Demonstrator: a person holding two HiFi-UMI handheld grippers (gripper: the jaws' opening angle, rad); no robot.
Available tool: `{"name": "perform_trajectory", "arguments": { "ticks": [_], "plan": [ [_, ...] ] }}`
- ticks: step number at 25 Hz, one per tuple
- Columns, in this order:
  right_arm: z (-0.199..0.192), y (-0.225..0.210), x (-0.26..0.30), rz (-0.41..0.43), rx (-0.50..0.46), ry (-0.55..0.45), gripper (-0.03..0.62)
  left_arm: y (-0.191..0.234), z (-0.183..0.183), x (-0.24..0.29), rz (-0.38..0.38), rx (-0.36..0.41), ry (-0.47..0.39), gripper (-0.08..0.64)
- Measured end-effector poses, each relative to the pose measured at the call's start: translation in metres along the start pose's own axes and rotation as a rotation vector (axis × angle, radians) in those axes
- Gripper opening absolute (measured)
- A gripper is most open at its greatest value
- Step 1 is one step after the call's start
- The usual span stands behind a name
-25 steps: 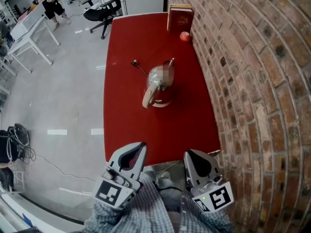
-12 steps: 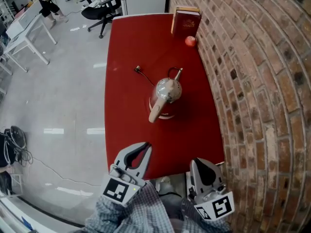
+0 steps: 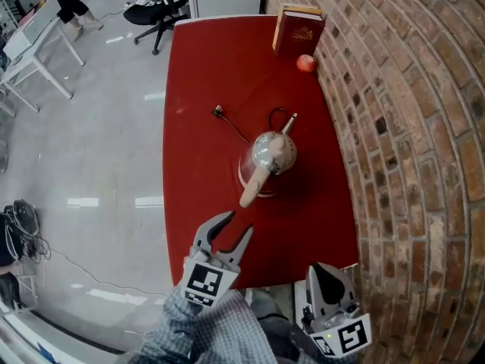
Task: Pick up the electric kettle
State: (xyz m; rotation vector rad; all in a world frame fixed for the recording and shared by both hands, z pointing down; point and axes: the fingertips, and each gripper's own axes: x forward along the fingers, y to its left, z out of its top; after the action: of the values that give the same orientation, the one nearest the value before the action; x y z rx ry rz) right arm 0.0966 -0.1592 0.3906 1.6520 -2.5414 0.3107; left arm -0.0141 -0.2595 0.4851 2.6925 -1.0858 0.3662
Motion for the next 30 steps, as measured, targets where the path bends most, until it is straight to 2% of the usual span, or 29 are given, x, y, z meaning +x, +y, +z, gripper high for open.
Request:
{"name": "perform_trajectory", "arguments": {
  "ticks": [4,12,18,22,30],
  "plan": [
    [-0.01,-0.004,0.003,-0.016,0.008,0.029,0.008,0.017,-0.021,0.019,0.028,-0.027,0.037,0.17],
    [-0.022,-0.005,0.007,-0.03,0.002,0.067,0.008,0.028,-0.04,0.053,0.038,-0.066,0.041,0.17],
    [-0.023,-0.003,0.012,-0.038,0.01,0.07,0.008,0.03,-0.043,0.068,0.036,-0.057,0.041,0.169],
    [-0.022,-0.002,0.017,-0.038,-0.009,0.065,0.008,0.034,-0.043,0.068,0.04,-0.064,0.023,0.141],
    [-0.028,-0.015,0.029,-0.088,-0.024,0.073,0.008,0.078,-0.04,0.064,0.099,-0.115,0.0,0.135]
  ]
}}
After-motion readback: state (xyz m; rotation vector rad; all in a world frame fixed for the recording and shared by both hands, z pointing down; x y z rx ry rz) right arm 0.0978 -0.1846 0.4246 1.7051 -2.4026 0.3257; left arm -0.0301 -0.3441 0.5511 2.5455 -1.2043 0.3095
